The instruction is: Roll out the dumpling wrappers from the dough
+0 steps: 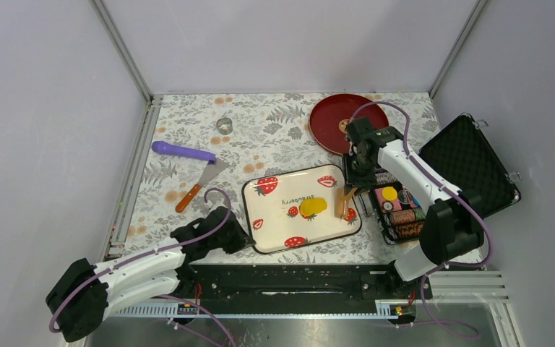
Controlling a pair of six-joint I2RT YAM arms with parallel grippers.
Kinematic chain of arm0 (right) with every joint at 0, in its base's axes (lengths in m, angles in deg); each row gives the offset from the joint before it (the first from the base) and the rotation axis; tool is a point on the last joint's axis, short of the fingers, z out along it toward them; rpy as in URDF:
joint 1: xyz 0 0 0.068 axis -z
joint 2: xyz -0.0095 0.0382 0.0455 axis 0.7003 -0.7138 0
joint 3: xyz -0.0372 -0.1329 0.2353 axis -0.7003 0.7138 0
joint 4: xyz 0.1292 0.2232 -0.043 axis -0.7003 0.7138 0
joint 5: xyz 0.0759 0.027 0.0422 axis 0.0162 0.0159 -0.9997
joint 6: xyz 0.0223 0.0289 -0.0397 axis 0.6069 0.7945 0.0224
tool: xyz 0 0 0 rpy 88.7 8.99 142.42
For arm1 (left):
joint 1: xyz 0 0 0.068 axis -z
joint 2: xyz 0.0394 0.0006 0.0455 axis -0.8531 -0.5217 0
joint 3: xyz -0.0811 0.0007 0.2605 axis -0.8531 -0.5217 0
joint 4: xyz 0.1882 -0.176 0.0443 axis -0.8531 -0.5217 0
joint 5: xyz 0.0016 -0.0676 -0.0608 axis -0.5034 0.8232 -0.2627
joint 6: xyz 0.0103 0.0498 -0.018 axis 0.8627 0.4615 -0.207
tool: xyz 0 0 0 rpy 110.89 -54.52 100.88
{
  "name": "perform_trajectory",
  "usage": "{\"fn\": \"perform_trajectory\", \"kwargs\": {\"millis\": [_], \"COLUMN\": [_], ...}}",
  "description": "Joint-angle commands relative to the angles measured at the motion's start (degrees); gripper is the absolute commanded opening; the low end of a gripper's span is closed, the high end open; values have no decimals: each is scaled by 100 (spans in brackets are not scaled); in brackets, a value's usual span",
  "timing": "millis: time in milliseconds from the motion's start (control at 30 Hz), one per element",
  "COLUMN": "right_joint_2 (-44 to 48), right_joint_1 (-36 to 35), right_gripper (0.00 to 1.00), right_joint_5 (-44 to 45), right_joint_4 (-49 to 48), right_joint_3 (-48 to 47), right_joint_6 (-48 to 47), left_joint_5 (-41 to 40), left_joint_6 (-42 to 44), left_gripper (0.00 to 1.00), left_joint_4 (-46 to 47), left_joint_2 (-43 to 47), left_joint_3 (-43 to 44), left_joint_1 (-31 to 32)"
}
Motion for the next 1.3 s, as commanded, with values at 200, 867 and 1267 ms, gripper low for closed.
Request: {"fn": "perform_trajectory", "kwargs": {"millis": [200,867,1267], "right_joint_2": [39,-466,-1045], "right_joint_1": [1,-1303,-1569], "right_gripper": [0,0,0], "right_joint_5": [381,-421,-541], "right_joint_4": [463,382,233], "right_joint_3": [36,-1610,-1944], "right_joint_6": [-404,-197,-161], "left_joint_5": [-339,-321,-311], "left_joint_6": [-48,-31,-5], "left_gripper": [0,0,0], "left_joint_4": [-447,-414,-393], "left_joint_2": [-16,-36,-84], "left_joint_3": [-73,-76,-62], "left_joint_1": [-16,-19,-17]}}
